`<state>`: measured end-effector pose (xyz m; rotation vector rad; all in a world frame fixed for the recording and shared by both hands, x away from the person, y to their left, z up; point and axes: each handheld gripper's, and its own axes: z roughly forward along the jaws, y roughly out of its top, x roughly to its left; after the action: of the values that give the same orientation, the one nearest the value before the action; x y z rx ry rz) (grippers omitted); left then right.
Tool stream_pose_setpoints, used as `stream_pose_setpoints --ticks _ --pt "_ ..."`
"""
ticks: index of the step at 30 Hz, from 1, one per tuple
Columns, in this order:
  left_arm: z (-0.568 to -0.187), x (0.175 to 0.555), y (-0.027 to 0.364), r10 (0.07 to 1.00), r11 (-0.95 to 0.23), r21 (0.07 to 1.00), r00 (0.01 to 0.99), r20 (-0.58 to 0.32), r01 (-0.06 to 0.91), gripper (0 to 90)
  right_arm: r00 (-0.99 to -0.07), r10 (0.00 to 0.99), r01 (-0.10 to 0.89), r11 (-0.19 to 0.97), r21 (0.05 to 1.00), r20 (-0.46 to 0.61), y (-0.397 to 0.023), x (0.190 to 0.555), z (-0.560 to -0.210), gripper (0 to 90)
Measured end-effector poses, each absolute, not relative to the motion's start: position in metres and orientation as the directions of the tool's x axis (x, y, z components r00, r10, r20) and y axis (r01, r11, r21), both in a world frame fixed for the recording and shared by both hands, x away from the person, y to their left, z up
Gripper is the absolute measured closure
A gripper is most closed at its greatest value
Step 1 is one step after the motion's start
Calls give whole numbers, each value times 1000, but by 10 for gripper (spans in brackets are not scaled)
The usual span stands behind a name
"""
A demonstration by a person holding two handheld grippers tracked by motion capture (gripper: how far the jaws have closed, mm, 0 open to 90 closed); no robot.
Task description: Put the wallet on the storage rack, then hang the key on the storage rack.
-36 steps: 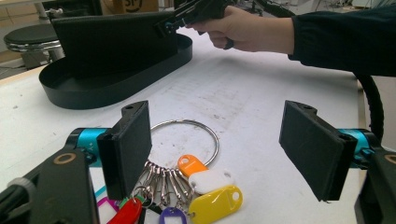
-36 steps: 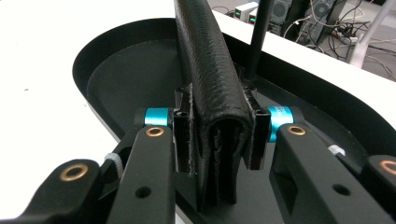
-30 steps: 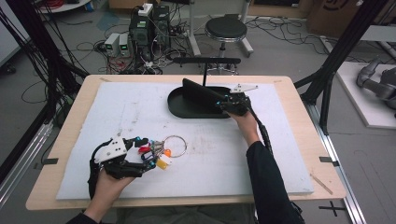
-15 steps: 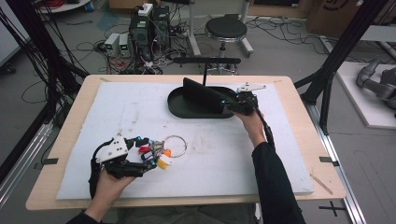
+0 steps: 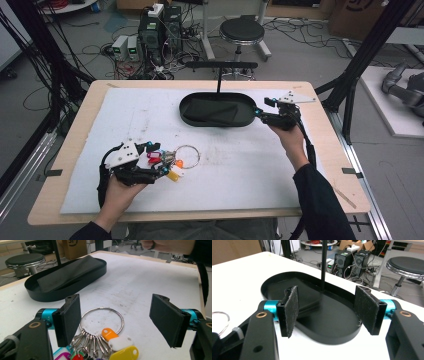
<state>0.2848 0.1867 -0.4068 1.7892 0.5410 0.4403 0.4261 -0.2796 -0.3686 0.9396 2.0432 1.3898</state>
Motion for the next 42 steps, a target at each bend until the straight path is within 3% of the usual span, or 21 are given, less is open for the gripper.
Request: stream_pose_setpoints --ticks 18,42 --pt "-405 291 198 607 -236 963 793 41 131 254 -654 755 229 151 962 37 -320 338 -380 324" --pt "-408 287 205 637 -237 960 770 38 148 254 -630 776 223 187 957 -5 -318 333 -397 305"
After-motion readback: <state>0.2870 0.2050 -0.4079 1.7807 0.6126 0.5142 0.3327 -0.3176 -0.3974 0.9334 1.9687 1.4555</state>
